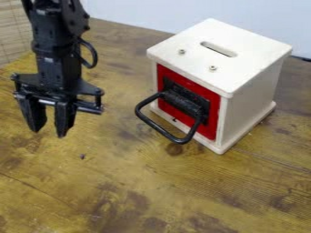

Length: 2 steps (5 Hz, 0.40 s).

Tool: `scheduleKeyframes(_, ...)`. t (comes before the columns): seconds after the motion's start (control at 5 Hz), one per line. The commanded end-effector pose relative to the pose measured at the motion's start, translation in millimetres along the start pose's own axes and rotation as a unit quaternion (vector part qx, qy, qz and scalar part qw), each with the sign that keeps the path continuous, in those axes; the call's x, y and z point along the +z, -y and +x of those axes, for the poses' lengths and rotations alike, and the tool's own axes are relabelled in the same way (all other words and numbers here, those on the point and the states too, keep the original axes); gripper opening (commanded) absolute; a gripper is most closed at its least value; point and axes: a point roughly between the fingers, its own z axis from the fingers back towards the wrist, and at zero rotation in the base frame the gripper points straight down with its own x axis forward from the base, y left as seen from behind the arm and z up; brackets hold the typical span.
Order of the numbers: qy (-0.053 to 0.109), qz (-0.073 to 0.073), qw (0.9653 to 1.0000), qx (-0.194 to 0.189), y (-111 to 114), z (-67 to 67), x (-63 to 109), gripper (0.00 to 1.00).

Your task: Close the drawer

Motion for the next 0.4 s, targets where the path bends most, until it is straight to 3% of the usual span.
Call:
scheduleKeyframes(0.0,0.024,-0.007,0.9994,0.023,-12.3,1.7,23.1,1.00)
scheduleKeyframes(0.2,0.022,-0.014,0.9990,0.038,-18.0,0.2,28.7,1.00)
